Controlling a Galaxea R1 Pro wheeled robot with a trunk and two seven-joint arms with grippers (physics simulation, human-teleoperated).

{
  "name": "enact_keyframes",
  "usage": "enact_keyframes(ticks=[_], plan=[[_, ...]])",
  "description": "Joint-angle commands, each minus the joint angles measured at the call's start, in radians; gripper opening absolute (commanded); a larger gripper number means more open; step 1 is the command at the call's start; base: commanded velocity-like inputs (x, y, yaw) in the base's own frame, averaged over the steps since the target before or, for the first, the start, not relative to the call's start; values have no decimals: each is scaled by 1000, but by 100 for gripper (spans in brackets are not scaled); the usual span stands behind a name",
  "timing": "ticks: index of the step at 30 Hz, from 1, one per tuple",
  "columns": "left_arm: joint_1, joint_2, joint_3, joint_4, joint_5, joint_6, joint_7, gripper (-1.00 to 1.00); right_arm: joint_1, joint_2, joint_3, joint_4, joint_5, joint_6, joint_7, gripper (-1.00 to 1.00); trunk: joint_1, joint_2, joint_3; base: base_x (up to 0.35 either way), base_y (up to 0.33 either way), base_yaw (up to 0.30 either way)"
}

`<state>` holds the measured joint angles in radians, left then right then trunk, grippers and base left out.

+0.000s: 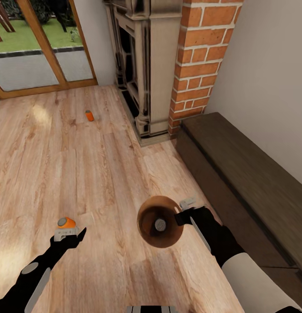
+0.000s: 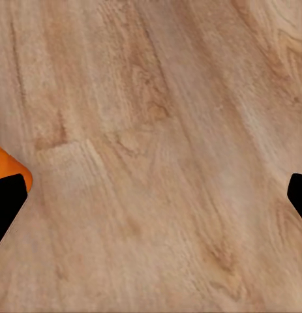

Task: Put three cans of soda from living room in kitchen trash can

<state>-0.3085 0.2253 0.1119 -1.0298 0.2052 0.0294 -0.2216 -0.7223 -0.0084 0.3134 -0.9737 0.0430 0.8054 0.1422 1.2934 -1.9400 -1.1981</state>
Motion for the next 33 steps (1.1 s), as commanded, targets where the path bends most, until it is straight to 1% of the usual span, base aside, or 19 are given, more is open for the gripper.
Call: enact_keyframes(ticks=[1,3,5,7,15,25,27,29,32,33], plan=[[0,0,0,0,0,0,-6,100,5,0,0,-1,-19,-12,3,-100,0,0,0,239,208,0],[0,-1,0,0,-1,0,-18,100,20,-4,0,0,-19,-51,-8,-100,0,0,0,247,202,0],[0,-1,0,0,-1,0,-26,100,40,-12,0,0,-21,-107,-30,-100,0,0,0,256,195,0],[0,-1,0,1,-1,0,-29,100,55,-15,1,0,-21,-141,-53,-100,0,0,0,263,189,0],[0,-1,0,1,-3,0,-31,100,85,-15,1,-1,-23,-168,-76,-100,0,0,0,267,184,0],[0,0,1,1,1,5,-31,100,89,-8,-1,-2,-20,-166,-76,-100,0,0,0,265,176,0],[0,1,2,1,0,11,-31,100,88,-5,1,-13,-20,-154,-74,-100,0,0,0,103,57,0],[0,1,2,1,0,13,-31,100,88,-4,2,-37,-22,-127,-74,-100,0,0,0,53,29,0],[0,4,3,1,0,16,-32,100,87,-2,4,-93,-25,-49,-73,-100,0,0,0,23,13,0],[0,5,3,1,0,17,-32,100,87,-1,4,-104,-26,-36,-73,-100,0,0,0,12,7,0]])
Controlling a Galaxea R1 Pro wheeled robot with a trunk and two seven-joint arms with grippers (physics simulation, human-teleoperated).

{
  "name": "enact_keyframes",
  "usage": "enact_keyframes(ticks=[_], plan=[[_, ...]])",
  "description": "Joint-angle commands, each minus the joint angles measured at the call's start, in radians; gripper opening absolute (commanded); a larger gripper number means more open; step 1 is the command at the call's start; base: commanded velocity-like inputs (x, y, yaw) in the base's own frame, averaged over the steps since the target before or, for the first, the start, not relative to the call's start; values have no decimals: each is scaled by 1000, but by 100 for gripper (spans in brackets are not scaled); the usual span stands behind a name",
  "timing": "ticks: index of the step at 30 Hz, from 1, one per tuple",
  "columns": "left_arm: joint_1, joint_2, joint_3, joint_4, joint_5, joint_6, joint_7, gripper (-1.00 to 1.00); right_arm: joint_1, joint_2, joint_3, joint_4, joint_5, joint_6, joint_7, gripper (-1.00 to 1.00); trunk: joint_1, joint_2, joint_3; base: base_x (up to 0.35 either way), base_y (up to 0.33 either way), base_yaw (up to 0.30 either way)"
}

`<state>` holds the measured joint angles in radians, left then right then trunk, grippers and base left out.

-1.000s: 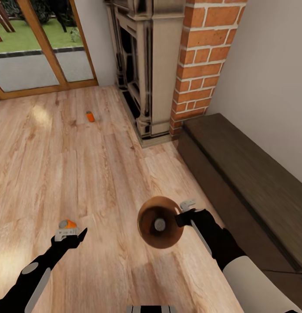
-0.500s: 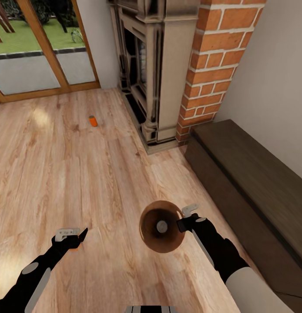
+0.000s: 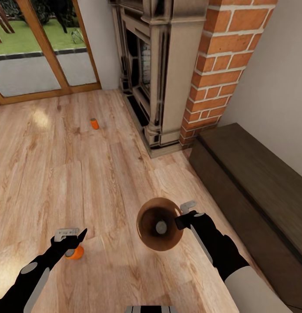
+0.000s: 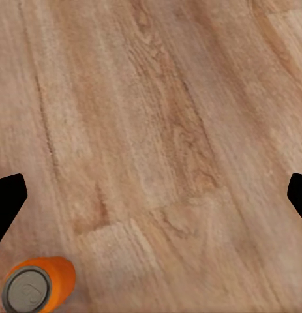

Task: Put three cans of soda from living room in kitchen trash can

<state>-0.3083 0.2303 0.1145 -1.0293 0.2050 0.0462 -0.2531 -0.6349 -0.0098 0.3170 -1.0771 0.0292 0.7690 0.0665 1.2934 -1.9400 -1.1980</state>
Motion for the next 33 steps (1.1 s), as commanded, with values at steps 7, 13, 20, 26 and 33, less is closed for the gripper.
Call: enact_keyframes(ticks=[7,13,20,26,33], plan=[[0,3,2,1,3,3,1,100,0,10,8,-52,-7,53,3,-100,0,0,0,4,87,0],[0,3,2,1,4,6,1,100,0,11,8,-56,-6,57,3,-100,0,0,0,0,233,0],[0,3,3,2,4,5,4,100,0,11,7,-56,-5,58,3,-100,0,0,0,0,86,0],[0,3,3,2,4,5,4,100,1,11,7,-55,-5,58,3,-100,0,0,0,1,11,0],[0,3,4,18,4,7,5,100,1,11,7,-55,-4,58,3,-100,0,0,0,64,105,0]])
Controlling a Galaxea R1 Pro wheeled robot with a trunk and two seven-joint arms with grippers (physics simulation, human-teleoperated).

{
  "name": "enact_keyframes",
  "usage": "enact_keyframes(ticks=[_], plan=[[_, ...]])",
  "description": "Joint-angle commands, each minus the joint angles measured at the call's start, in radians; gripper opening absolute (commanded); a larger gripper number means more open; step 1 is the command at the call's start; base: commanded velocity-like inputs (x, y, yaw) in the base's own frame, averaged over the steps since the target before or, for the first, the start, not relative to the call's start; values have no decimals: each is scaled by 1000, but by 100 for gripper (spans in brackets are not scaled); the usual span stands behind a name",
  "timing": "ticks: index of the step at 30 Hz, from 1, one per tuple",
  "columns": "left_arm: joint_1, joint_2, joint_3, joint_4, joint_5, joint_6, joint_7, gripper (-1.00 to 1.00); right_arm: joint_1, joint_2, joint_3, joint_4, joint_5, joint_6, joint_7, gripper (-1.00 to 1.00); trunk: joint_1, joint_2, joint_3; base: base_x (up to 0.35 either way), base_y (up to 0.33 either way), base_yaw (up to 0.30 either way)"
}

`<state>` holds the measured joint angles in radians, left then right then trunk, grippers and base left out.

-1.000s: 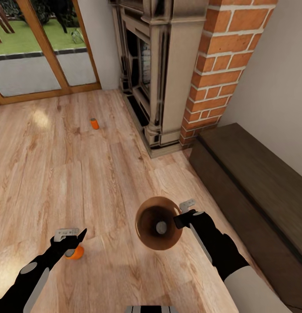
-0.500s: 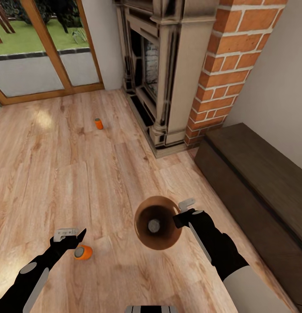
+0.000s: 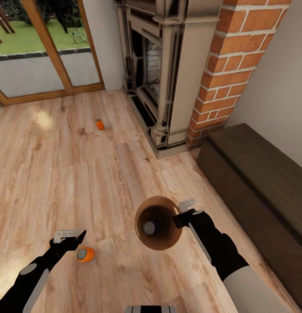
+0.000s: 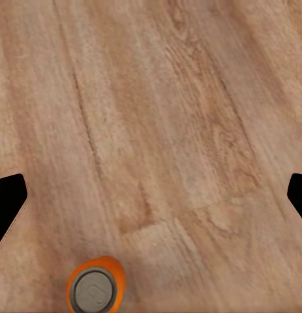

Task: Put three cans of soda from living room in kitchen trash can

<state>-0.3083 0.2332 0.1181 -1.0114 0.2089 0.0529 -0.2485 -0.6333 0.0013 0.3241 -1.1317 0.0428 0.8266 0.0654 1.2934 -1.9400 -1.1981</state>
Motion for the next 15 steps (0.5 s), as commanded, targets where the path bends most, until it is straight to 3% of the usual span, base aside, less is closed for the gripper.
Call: enact_keyframes(ticks=[1,6,15], plan=[[0,0,0,2,0,2,0,100,0,0,1,0,-17,0,4,-100,0,0,0,-11,222,0],[0,0,0,5,2,4,1,100,0,0,1,0,-18,0,4,-100,0,0,0,-85,157,0],[0,-1,0,5,3,3,6,100,0,0,-5,-1,-22,1,5,-100,0,0,0,-12,21,0]])
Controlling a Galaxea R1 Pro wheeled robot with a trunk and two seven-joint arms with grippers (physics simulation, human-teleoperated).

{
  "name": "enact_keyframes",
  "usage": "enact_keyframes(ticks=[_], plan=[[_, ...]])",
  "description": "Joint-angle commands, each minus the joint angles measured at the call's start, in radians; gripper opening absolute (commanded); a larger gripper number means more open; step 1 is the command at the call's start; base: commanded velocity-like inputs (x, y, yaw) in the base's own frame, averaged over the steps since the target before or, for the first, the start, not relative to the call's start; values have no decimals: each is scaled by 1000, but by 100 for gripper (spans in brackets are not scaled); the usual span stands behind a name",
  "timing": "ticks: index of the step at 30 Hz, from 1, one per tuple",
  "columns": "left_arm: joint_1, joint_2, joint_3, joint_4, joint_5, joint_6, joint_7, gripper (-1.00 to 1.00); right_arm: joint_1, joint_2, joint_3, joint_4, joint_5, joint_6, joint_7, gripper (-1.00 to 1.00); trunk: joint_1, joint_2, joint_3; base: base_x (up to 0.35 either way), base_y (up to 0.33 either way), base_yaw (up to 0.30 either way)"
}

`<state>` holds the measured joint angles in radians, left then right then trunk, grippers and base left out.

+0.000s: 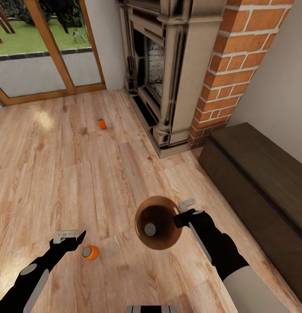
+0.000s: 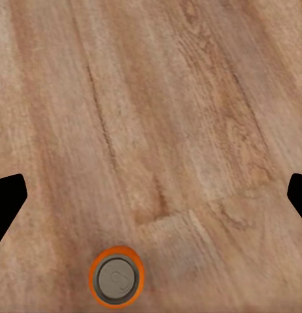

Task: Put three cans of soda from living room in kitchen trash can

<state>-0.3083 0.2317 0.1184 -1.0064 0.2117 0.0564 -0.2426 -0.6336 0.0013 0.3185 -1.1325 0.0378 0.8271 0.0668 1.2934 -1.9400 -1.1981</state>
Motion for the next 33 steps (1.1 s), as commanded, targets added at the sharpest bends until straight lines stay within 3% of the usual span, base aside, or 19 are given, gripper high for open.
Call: enact_keyframes(ticks=[1,4,6,9,12,20,22,24,25,27,33], plan=[[0,0,0,0,0,0,0,100,-1,0,0,-1,-18,0,5,-100,0,0,0,-2,3,0],[0,0,1,0,2,1,1,100,-3,0,-2,-4,-20,19,7,-100,4,-7,-3,-1,2,0],[0,1,12,0,3,5,1,100,-7,0,-4,-5,-22,72,10,-100,11,-21,-9,0,0,0],[0,1,56,0,2,17,0,100,-16,0,-5,-6,-23,119,12,-100,23,-42,-19,0,0,0],[0,0,127,0,0,30,-3,100,-41,0,-9,-7,-23,156,14,-100,34,-63,-28,0,0,0],[-1,-1,179,7,-2,67,-3,100,-75,0,-12,-6,-22,182,13,-100,65,-119,-55,0,0,0],[-1,0,181,16,-4,116,-3,100,-78,0,-12,-6,-21,184,13,-100,73,-133,-63,0,0,0],[-16,7,183,33,-11,255,0,100,-82,-1,-13,-7,-19,190,12,-100,80,-147,-70,0,0,0],[-25,12,183,35,-14,289,0,100,-83,-1,-13,-8,-19,194,12,-100,84,-154,-73,0,0,0],[-121,51,182,40,-24,488,0,100,-92,-4,-13,-43,-17,220,11,-100,92,-168,-81,0,0,0],[-229,71,178,47,-31,649,2,100,-120,0,-14,-96,-1,220,10,-100,115,-210,-104,0,0,0]])
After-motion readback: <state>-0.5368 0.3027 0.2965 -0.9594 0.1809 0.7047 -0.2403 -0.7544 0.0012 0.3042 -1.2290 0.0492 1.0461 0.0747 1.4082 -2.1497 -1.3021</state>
